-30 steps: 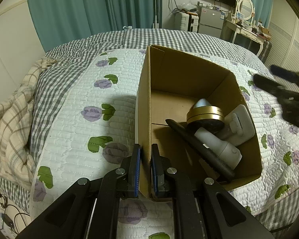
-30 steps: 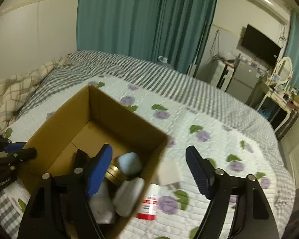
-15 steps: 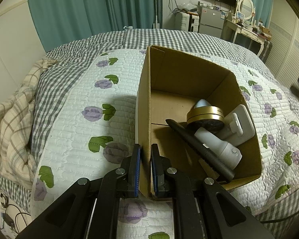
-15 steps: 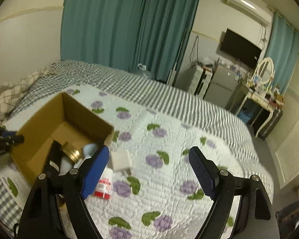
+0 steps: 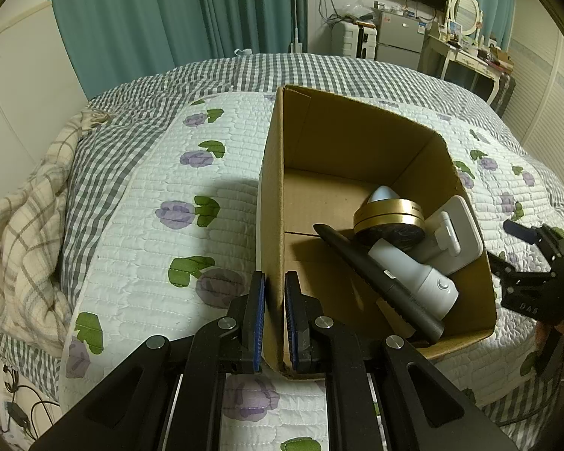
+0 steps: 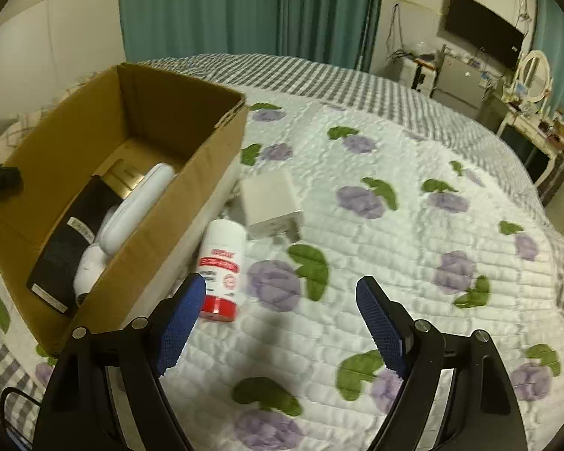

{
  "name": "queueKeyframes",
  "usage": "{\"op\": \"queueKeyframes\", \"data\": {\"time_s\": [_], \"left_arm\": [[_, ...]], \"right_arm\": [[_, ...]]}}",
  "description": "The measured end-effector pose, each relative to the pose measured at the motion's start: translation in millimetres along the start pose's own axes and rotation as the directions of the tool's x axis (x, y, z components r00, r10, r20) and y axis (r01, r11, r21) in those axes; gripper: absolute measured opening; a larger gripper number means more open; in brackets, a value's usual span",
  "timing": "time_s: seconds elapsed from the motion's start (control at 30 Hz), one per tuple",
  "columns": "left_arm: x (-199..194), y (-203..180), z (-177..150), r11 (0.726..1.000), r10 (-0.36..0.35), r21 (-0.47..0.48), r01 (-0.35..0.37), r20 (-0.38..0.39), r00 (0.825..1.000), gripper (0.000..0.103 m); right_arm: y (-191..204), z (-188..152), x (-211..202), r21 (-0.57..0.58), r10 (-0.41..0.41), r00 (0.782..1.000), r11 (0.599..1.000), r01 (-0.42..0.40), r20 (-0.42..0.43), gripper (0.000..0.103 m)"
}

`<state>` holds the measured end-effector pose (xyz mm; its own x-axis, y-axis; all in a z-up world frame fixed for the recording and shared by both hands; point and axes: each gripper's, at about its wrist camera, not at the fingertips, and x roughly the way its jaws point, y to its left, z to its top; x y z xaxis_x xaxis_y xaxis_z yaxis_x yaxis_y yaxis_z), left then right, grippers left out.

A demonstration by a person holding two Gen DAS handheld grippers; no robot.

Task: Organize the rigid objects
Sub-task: 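Grasp the white bottle with red cap using the right tool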

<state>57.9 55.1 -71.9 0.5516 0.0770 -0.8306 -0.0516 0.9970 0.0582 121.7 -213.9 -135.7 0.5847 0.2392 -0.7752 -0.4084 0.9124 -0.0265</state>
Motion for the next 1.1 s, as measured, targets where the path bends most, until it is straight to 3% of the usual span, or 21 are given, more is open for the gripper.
{"op": "queueKeyframes", "data": {"time_s": [0.37,0.9,1.0,1.1], "left_arm": [[1,2,0,1.0,0.001,0.0,-0.001,-0.002,1.0,0.01],[2,3,0,1.0,0.008,0.002,-0.008,-0.003,1.0,0.01],[2,3,-1,1.0,0.009,0.003,-0.009,-0.001,1.0,0.01],[2,4,-1,1.0,0.013,0.004,-0.013,-0.002,1.0,0.01]], "right_arm": [[13,-2,32,-0.024,0.045,0.996,0.999,-0.047,-0.079,0.068],[-2,0,63,0.108,0.204,0.963,0.976,-0.188,-0.177,0.067],[4,-3,68,0.098,0.238,0.948,0.97,-0.222,-0.21,0.055],[16,-4,70,0.037,0.203,0.953,0.979,-0.2,-0.227,0.044]]}}
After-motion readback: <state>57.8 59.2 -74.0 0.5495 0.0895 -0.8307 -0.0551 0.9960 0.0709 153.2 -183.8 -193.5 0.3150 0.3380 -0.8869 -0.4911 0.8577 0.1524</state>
